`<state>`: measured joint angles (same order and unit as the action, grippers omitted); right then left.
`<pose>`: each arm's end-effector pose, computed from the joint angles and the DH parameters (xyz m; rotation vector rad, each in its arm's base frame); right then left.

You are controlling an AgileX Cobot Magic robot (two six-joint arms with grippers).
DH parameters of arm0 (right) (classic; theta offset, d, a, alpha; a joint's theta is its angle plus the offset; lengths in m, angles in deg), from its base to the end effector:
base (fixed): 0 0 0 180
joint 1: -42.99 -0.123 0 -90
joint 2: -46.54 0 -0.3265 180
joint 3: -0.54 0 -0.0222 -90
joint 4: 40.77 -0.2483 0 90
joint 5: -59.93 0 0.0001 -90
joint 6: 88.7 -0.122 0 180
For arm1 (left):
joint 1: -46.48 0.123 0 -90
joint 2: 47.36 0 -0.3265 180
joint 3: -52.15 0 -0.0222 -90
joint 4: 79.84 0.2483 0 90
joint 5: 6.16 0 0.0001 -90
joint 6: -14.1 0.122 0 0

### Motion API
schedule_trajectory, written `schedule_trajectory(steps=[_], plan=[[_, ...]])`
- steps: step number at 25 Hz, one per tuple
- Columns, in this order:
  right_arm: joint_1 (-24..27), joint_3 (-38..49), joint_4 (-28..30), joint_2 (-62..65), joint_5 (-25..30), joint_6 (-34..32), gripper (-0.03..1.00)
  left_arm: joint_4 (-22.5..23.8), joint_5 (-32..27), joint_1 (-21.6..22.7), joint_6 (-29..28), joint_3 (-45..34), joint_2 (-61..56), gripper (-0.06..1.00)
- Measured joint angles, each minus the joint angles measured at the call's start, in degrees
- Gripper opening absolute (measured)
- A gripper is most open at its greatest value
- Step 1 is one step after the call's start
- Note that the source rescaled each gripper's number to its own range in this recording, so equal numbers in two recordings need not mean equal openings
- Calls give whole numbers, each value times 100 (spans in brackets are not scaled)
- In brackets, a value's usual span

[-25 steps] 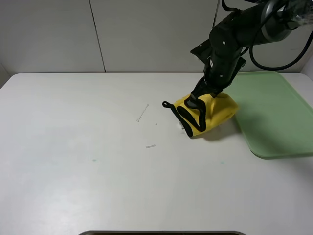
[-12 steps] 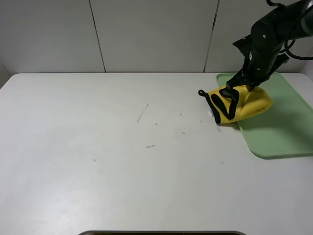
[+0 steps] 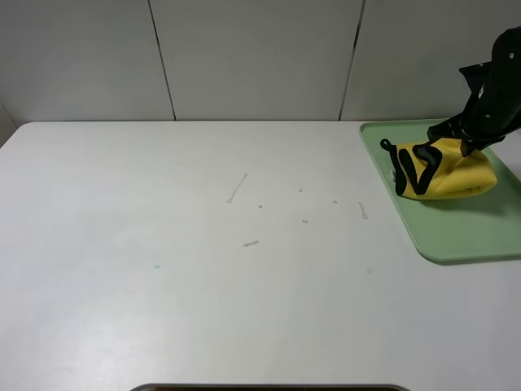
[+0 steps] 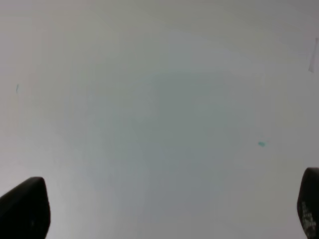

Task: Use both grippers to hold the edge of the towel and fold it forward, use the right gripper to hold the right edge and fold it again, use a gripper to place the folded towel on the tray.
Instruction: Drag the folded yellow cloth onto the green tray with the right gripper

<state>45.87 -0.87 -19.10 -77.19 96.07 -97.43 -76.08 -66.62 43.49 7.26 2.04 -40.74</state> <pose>0.4485 -0.0492 0.1713 -0.0848 2.7339 -0.3589 -0.0202 0.0080 0.2598 -0.0712 2.0425 -0.0286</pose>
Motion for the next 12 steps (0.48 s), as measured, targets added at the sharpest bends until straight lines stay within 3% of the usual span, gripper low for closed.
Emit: schedule_trajectory(steps=[10,11,12], plan=[[54,0,-45,-55,-248,-6,5,0,0,0,0,0,0,100],[54,0,-45,-55,-250,-6,7,0,0,0,0,0,0,100],[54,0,-45,-55,-244,-6,15,0,0,0,0,0,0,100]])
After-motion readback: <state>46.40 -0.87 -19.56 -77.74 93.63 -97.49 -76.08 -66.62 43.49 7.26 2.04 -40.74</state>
